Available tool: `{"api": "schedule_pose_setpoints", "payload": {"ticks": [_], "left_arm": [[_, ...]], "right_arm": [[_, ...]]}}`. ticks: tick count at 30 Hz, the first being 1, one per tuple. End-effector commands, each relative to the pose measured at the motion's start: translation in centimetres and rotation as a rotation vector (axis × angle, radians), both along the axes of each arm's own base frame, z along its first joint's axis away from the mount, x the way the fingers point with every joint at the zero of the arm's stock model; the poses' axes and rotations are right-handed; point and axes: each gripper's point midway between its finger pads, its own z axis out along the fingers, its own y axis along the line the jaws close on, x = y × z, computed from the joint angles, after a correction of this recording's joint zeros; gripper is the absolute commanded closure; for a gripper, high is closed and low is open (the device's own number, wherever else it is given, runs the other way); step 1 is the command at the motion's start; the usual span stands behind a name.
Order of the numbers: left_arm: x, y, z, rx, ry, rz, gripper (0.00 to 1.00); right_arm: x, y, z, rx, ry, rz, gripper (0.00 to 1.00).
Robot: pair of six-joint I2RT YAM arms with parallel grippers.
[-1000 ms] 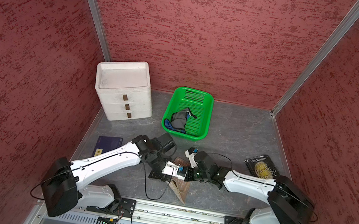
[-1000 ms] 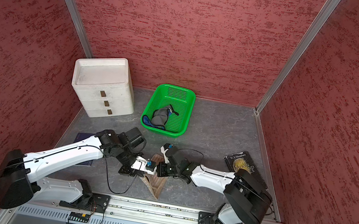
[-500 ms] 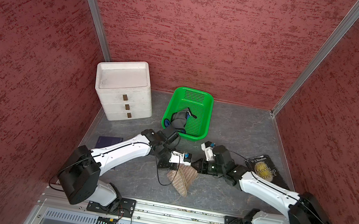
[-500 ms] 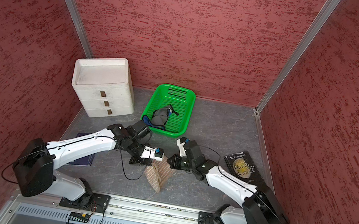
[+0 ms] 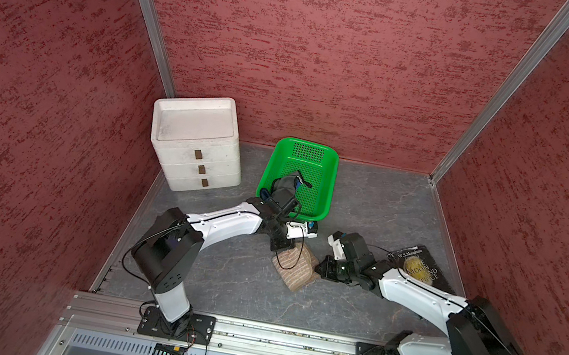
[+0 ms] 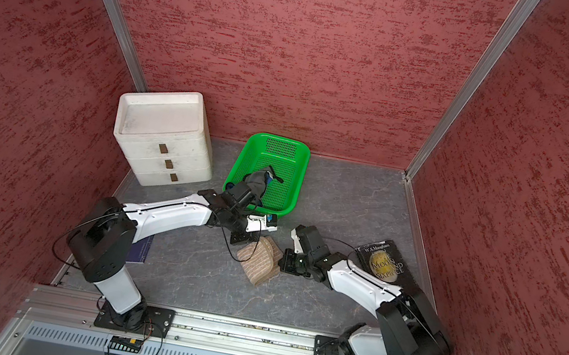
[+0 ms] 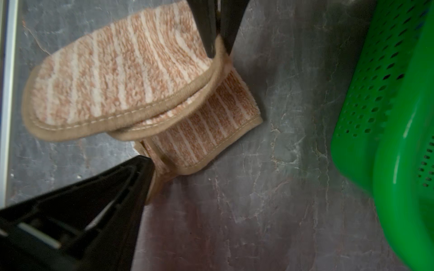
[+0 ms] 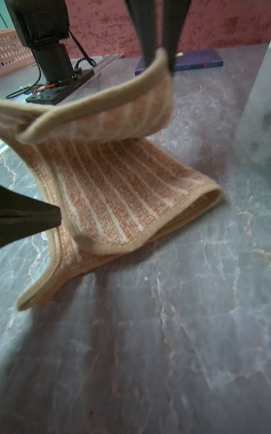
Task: Fold the square dishcloth
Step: Fold the cleaning item at the center of the board.
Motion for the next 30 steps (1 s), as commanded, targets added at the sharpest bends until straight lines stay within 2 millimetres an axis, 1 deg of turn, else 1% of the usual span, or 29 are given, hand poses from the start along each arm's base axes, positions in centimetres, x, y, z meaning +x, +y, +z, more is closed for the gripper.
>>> {"api": "schedule_pose_setpoints", "payload": {"ticks": [1, 4, 6, 8, 10, 13, 14, 15, 17, 18, 20, 22, 23, 25, 28, 30], "left_arm": [[2.4, -1.2, 0.8, -0.021, -0.072, 0.056, 0.94], [2.5, -2.1, 0.7, -0.021, -0.098, 0.040, 0.94], [3.0, -2.7, 0.4, -0.005, -0.134, 0.040, 0.93], [3.7, -3.0, -0.3, 0.023, -0.178, 0.049, 0.93], [4.0, -3.4, -0.9, 0.040, -0.212, 0.044, 0.87], [3.9, -3.8, -2.1, 0.058, -0.243, 0.034, 0.83], [4.2, -4.0, -2.0, 0.049, -0.266, 0.038, 0.82], [4.4, -4.1, -2.1, 0.046, -0.282, 0.048, 0.82], [5.1, -4.2, -2.1, 0.033, -0.314, 0.072, 0.81], [5.4, -4.2, -2.1, 0.031, -0.325, 0.085, 0.79], [5.5, -4.3, -2.2, 0.025, -0.328, 0.092, 0.71], [4.9, -4.4, -2.2, 0.006, -0.300, 0.086, 0.61], [4.5, -4.5, -1.9, -0.017, -0.274, 0.082, 0.58], [3.3, -4.4, -0.1, -0.093, -0.191, 0.075, 0.50], [2.4, -2.8, 3.9, -0.195, -0.114, 0.090, 0.44], [2.1, -1.0, 6.3, -0.238, -0.100, 0.107, 0.40]], "right_arm": [[0.2, -0.6, -1.5, -0.049, 0.010, -0.004, 1.00], [-0.1, -0.8, -3.4, -0.080, 0.051, 0.001, 1.00], [-0.3, -0.8, -4.1, -0.081, 0.070, 0.004, 1.00], [-0.5, -0.8, -4.4, -0.081, 0.083, -0.001, 1.00], [-0.7, -1.0, -4.1, -0.072, 0.080, -0.010, 1.00], [-0.9, -1.3, -2.4, -0.061, 0.052, -0.024, 1.00], [-1.0, -1.8, -1.7, -0.073, 0.042, -0.036, 1.00], [-0.8, -2.3, -0.5, -0.079, 0.007, -0.052, 1.00], [-0.9, -4.0, 2.1, -0.095, -0.065, -0.109, 1.00], [-1.1, -4.8, 2.9, -0.099, -0.086, -0.139, 1.00], [-1.5, -5.9, 4.9, -0.074, -0.136, -0.189, 1.00], [-1.9, -5.4, 5.9, 0.001, -0.145, -0.197, 1.00], [-2.1, -4.9, 6.4, 0.045, -0.145, -0.190, 1.00], [-2.1, -3.7, 7.1, 0.128, -0.143, -0.174, 1.00], [-1.8, -2.2, 7.9, 0.176, -0.148, -0.149, 1.00], [-1.6, -0.8, 8.6, 0.207, -0.153, -0.112, 1.00]]}}
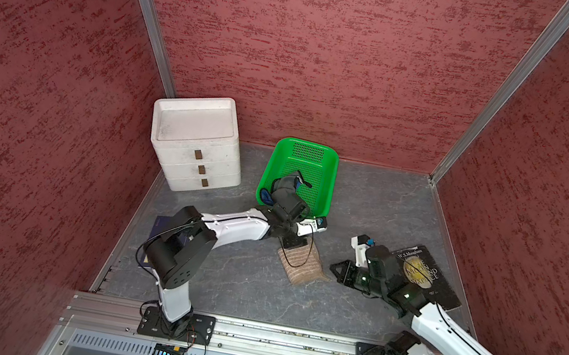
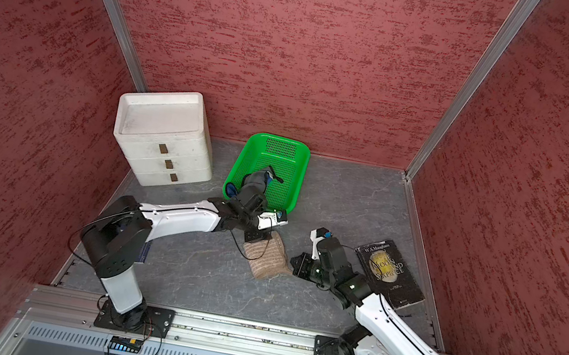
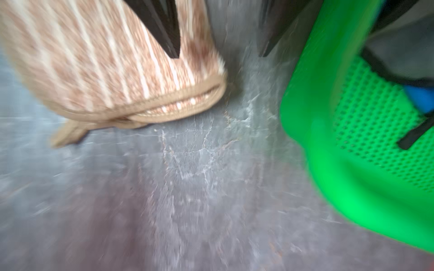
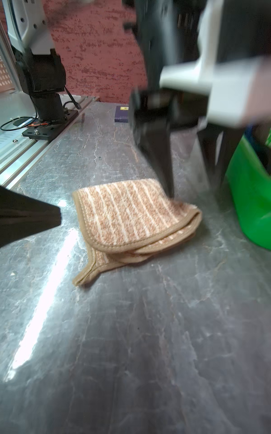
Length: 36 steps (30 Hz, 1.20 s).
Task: Fold the square dishcloth
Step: Fold the cleaning item at the center of the board, then move the cleaning item to the center of the board.
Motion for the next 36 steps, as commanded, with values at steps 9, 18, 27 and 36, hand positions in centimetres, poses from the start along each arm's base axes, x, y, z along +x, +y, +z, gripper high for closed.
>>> {"api": "schedule_pose_setpoints", "payload": {"ticks": [9, 18, 27, 36], "left_arm": [[-2.3, 10.9, 7.8, -0.187, 0.095, 0.144, 0.31], [-3.3, 14.9, 6.4, -0.196, 0.130, 0.214, 0.25], [-2.8, 15.5, 6.4, -0.180, 0.088, 0.233, 0.25], [-3.4, 16.0, 6.5, -0.161, 0.053, 0.229, 0.25]], "right_arm": [[1.8, 10.1, 1.2, 0.142, 0.003, 0.198, 1.00], [2.9, 9.3, -11.0, 0.034, 0.214, 0.156, 1.00], [3.6, 10.9, -4.1, 0.176, 0.124, 0.194, 1.00], [6.8, 10.9, -7.4, 0.078, 0.148, 0.132, 1.00]]}}
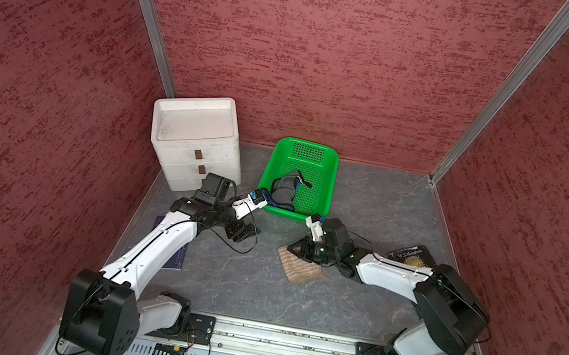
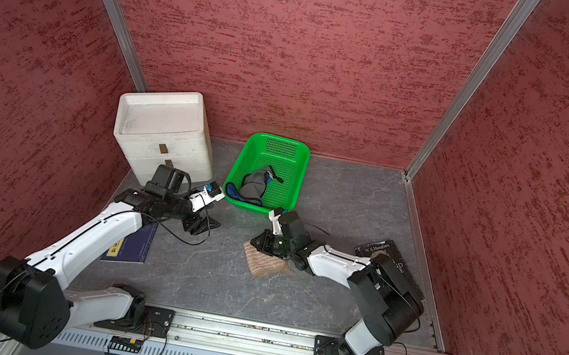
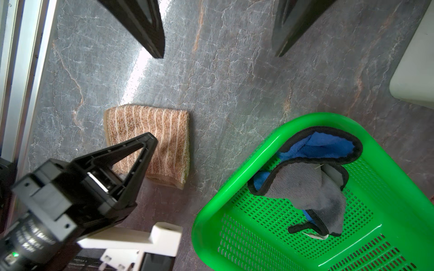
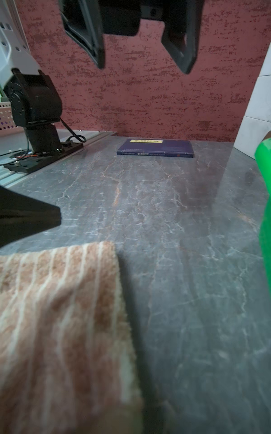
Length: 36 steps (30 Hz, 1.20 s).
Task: Fold the square dishcloth
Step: Move the cleaning item to the center of the board.
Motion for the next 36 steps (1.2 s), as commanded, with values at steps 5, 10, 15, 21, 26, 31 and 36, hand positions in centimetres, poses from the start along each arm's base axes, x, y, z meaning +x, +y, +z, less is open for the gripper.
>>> {"api": "schedule_pose_setpoints", "payload": {"ticks": [5, 10, 15, 21, 26, 31, 36], "left_arm": [[0.0, 0.3, -0.2, 0.020, -0.020, -0.002, 0.25], [0.0, 0.2, -0.5, 0.030, -0.024, -0.006, 0.25], [1.7, -0.4, 0.1, 0.047, -0.063, 0.025, 0.25], [6.3, -2.2, 1.9, 0.083, -0.111, 0.072, 0.25], [10.4, -3.0, 0.2, 0.206, -0.092, 0.082, 0.24], [12.7, -2.8, -2.3, 0.338, -0.036, 0.064, 0.24], [12.7, -2.2, -4.2, 0.402, 0.043, 0.040, 0.24]], "right_arm": [[1.3, -3.7, -7.9, -0.111, 0.114, -0.085, 1.00], [0.9, -4.0, -7.9, -0.036, 0.131, -0.054, 0.97], [-1.0, -3.1, -3.3, 0.001, 0.037, -0.023, 0.82], [-3.7, -3.6, -3.2, -0.057, 0.018, -0.035, 0.80], [-5.1, -5.6, -7.3, -0.169, 0.098, -0.063, 0.84], [-3.6, -8.8, -9.9, -0.271, 0.157, -0.173, 0.90], [0.0, -14.6, -10.3, -0.360, 0.177, -0.381, 0.93]]}}
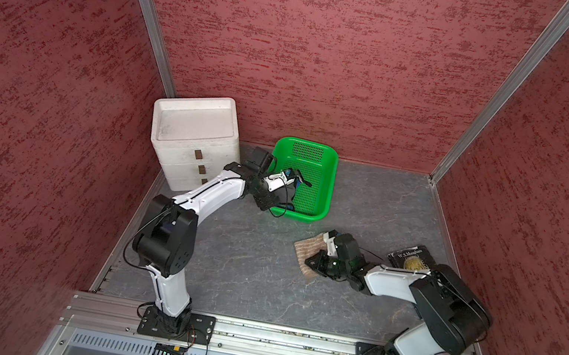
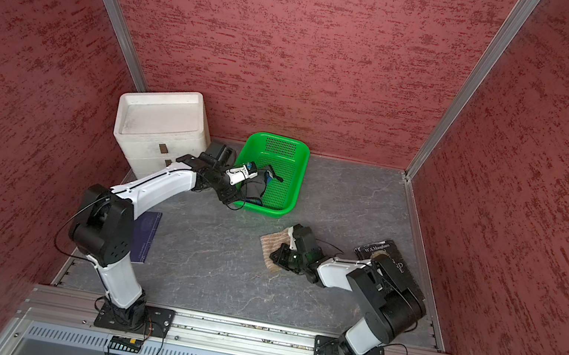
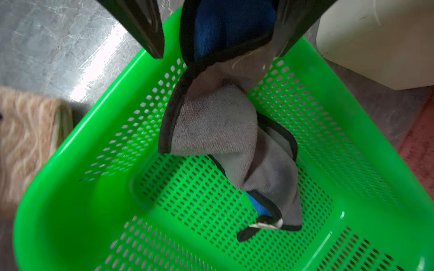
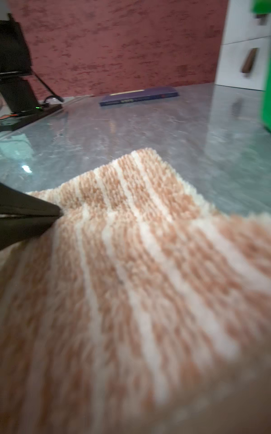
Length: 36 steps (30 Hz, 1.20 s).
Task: Fold the square dishcloth
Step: Move the cleaning item to the center of the board, then pick up the cleaning item from the bin.
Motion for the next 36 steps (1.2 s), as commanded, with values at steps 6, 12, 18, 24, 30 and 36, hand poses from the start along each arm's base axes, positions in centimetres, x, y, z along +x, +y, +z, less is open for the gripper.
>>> {"api": "schedule_pose_setpoints", "payload": {"ticks": [6, 12, 18, 24, 30, 36], "left_arm": [[1.1, 1.8, -1.0, 0.126, -0.007, 0.011, 0.36], [1.2, 1.8, -0.5, 0.142, -0.008, -0.013, 0.39], [2.3, 2.5, -1.3, 0.229, -0.045, -0.022, 0.78], [2.8, 0.7, 1.4, 0.190, -0.154, -0.055, 1.00], [1.7, -1.3, 6.9, 0.156, -0.288, -0.078, 1.00], [-3.4, -4.0, 13.8, 0.120, -0.451, -0.169, 1.00]], "right_arm": [[3.5, -12.7, -2.7, -0.244, 0.107, -0.390, 0.96], [4.4, -15.1, -0.3, -0.309, 0.066, -0.439, 0.96], [4.5, -14.9, 1.5, -0.280, 0.025, -0.428, 0.95], [3.6, -14.2, 5.5, -0.285, -0.083, -0.397, 0.93], [1.8, -13.5, 8.6, -0.324, -0.180, -0.358, 0.92], [0.5, -11.4, 10.4, -0.339, -0.252, -0.275, 0.85]]}}
